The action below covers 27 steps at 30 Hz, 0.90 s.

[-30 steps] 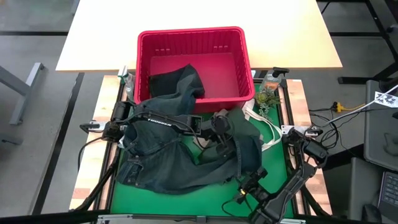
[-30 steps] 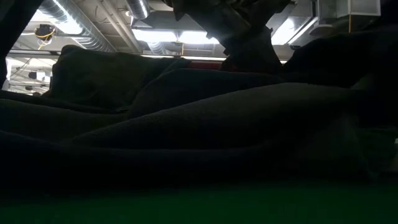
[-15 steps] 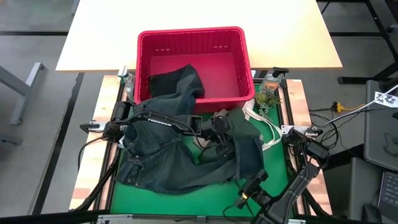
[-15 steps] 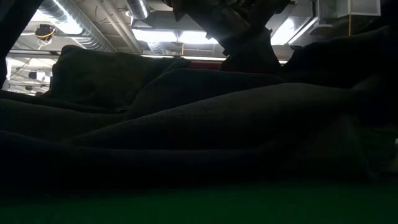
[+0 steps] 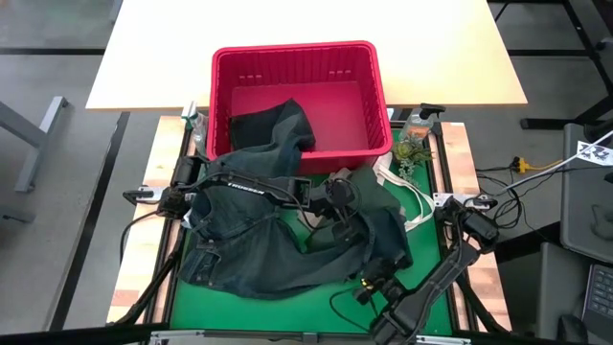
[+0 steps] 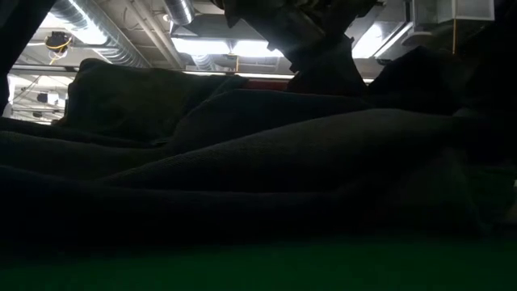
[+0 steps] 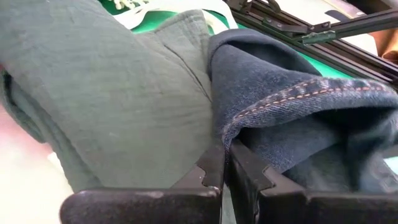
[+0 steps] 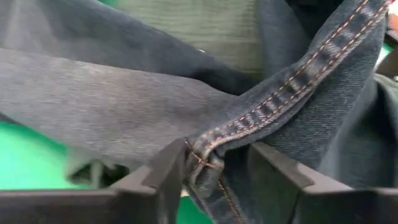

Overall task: Fold laundry
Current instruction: Fold the dark blue pants

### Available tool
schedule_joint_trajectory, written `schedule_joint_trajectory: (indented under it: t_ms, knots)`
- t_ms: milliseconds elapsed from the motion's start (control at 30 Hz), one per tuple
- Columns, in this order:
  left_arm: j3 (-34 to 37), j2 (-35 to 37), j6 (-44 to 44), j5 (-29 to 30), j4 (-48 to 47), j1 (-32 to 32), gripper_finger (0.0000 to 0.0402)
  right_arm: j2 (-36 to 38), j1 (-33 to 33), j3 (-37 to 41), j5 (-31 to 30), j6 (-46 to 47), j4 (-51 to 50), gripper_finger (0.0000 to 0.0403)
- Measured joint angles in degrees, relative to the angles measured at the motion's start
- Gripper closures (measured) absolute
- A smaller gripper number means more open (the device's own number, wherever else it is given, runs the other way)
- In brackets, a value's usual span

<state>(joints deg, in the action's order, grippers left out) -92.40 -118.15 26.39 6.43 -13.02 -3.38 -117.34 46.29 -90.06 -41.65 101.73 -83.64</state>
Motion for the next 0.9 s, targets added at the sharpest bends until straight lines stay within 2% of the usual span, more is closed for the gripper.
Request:
schedule_joint_trajectory:
  t_ms: [100,267,333,500,667,900]
  knots:
    - [0.00,0.00,0.00,-0.41,0.01,0.00,0.0396,0.00,0.15,0.00,1.08,-0.02,-2.44,0.0281]
    - [0.00,0.00,-0.08,-0.52,0.00,0.00,0.0396,0.00,0.63,0.00,5.26,-0.14,-6.22,0.0379]
    - [0.00,0.00,-1.18,-0.52,0.00,0.00,0.0396,0.55,1.13,0.00,5.80,-0.88,-6.40,0.0382]
    - [0.00,0.00,-4.94,-0.50,0.14,0.00,0.0396,5.08,2.86,0.00,9.79,-1.40,-6.44,0.0357]
    - [0.00,0.00,-5.96,-0.46,1.41,-0.08,0.0394,12.72,4.97,0.00,9.70,-1.45,-6.45,0.0383]
    - [0.00,0.00,-6.08,-0.46,3.72,-0.22,0.0347,24.60,8.47,0.00,7.37,1.98,-6.49,0.0379]
